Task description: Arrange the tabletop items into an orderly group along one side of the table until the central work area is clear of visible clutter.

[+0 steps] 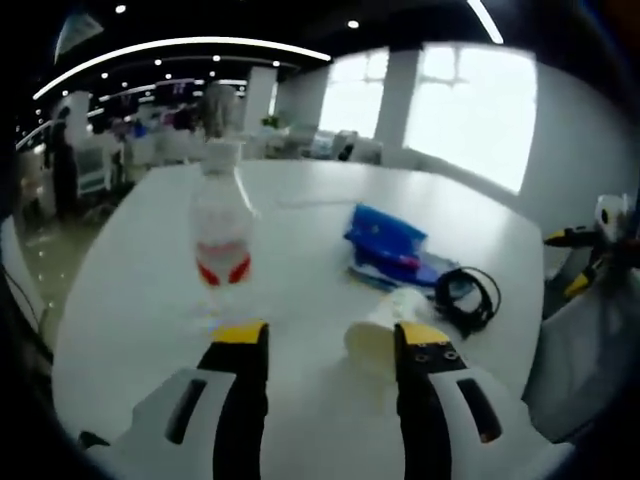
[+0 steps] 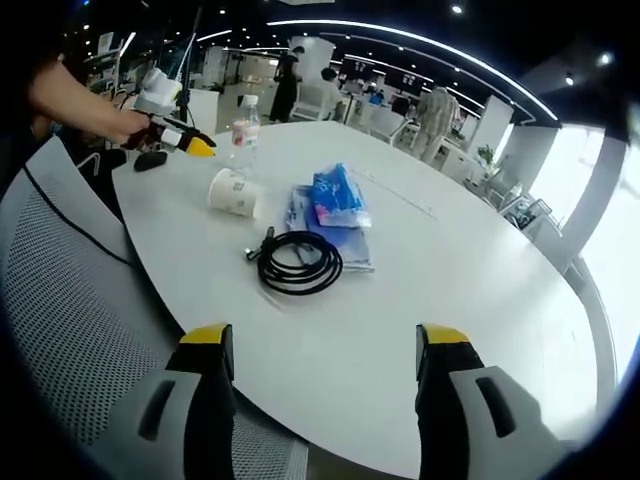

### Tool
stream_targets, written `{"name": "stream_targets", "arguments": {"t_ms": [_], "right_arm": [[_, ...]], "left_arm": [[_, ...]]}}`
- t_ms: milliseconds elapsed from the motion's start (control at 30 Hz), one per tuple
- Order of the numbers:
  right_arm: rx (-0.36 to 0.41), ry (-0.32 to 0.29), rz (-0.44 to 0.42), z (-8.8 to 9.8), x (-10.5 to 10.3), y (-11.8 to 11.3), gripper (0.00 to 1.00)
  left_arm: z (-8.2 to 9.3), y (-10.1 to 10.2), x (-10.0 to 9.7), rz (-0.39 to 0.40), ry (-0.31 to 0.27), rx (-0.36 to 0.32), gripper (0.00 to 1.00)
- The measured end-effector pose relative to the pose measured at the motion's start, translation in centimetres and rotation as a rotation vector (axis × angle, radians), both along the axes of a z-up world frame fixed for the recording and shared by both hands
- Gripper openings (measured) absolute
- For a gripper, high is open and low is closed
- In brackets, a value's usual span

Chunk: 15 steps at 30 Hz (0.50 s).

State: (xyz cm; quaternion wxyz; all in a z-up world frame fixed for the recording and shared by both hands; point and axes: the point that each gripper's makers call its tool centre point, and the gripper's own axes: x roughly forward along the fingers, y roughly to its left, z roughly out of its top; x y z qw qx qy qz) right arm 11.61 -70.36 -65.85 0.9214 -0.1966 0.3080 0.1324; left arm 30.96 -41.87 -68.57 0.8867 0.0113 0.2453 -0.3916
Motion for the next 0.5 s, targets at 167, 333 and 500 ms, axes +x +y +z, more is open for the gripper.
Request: {"name": "stream_targets", "arguments": {"t_ms": [167, 333, 500], "right_arm": [[-0.005, -0.002, 0.001, 0.0, 0.0, -0.1, 0.74], [-0.007, -0.001, 0.002, 0.0, 0.0, -0.1, 0.74], [-0.010, 0.000, 0.005, 0.0, 0.0, -0.1, 0.73]], "left_arm": [[-0.7, -1.4, -1.4, -0.047, 0.033, -0.005, 0.45], [-0.8, -2.2, -1.9, -0.055, 0.073, -0.036, 0.36], [-1.0, -2.9, -2.5, -0.065, 0.101, -0.051, 0.28]]}}
